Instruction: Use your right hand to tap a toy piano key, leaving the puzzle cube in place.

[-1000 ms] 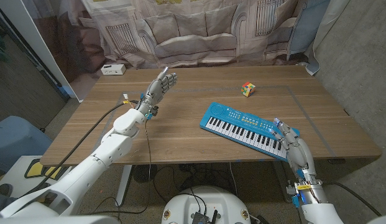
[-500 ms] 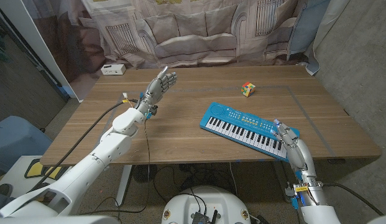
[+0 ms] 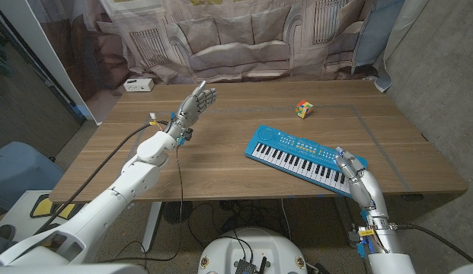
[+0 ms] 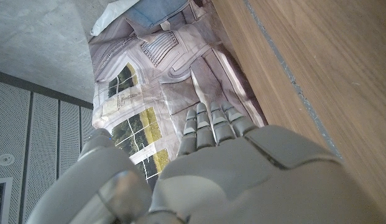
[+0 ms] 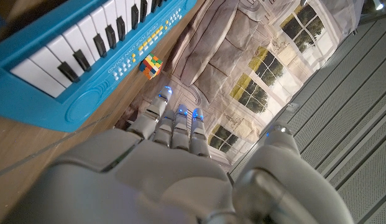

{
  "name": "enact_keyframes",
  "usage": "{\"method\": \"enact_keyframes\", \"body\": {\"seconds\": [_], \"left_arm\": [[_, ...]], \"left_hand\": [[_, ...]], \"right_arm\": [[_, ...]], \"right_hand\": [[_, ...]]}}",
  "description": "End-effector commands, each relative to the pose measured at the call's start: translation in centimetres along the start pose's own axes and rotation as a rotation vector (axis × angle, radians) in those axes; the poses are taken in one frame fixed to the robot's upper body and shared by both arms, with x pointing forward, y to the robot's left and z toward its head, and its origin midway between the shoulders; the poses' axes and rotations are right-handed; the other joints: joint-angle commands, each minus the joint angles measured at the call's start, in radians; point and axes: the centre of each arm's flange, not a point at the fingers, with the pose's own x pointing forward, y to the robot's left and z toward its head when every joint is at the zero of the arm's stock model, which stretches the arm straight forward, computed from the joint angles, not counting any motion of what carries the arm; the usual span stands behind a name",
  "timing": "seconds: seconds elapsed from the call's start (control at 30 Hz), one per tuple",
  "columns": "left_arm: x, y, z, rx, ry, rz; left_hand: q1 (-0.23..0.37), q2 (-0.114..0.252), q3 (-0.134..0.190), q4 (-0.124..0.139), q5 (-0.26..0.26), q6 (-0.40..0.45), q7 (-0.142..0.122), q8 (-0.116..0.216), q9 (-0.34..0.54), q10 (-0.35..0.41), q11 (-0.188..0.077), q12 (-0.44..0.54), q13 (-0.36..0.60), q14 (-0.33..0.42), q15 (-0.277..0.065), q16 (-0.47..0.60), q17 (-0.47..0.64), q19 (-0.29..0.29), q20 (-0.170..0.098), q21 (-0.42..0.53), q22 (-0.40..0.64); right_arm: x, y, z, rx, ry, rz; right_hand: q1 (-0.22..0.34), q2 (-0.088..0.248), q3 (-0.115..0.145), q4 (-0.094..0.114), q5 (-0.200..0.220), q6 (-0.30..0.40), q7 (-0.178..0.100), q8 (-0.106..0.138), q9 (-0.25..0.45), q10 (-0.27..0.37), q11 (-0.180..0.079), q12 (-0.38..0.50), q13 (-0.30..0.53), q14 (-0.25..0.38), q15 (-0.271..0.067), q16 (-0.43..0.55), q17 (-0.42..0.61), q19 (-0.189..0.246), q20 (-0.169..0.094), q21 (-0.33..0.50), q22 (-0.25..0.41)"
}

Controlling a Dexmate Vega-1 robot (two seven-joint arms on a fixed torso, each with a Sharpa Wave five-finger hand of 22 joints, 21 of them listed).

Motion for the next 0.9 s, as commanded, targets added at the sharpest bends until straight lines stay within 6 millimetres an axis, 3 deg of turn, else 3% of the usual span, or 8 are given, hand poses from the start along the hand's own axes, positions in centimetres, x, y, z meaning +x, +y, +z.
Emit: {"method": "enact_keyframes", "body": {"seconds": [0.03,0.73,0.9], "left_arm": [[0.32,-0.05,-0.11,0.006,0.008,-0.008],[0.25,0.19,0.25,0.015,-0.002,0.0],[0.13,0.18,0.4,0.016,-0.004,0.001]], "left_hand": [[0.002,0.013,0.0,-0.005,-0.002,0.006,-0.001,-0.002,0.006,0.005,-0.005,0.0,0.002,0.012,0.002,0.0,0.004,0.005,0.006,0.002,0.003],[0.0,0.013,-0.002,-0.007,-0.004,0.012,-0.006,-0.003,0.006,0.012,-0.005,-0.001,0.002,0.018,-0.001,0.0,0.004,0.006,0.015,0.001,0.003],[0.0,0.013,-0.003,-0.008,-0.004,0.012,-0.005,-0.003,0.006,0.012,-0.008,-0.001,0.002,0.019,-0.002,0.0,0.004,0.007,0.016,0.002,0.003]], "right_arm": [[-0.04,0.3,0.53,-0.08,-0.008,-0.013],[0.13,0.72,0.6,-0.213,-0.012,-0.021],[0.09,0.75,0.87,-0.27,-0.028,-0.044]], "right_hand": [[0.006,0.009,0.001,-0.005,0.004,0.005,0.003,0.003,0.003,0.01,-0.004,0.004,0.001,0.012,-0.003,0.007,0.003,0.008,-0.001,-0.001,0.002],[0.009,0.006,-0.001,-0.008,0.004,0.026,-0.008,0.007,0.003,0.029,-0.012,0.008,0.001,0.028,-0.019,0.01,0.001,0.017,-0.006,-0.001,0.002],[0.016,0.005,-0.002,-0.011,0.004,0.055,-0.007,0.014,0.003,0.062,-0.014,0.015,0.0,0.065,-0.029,0.02,-0.001,0.062,-0.016,0.011,0.002]]}}
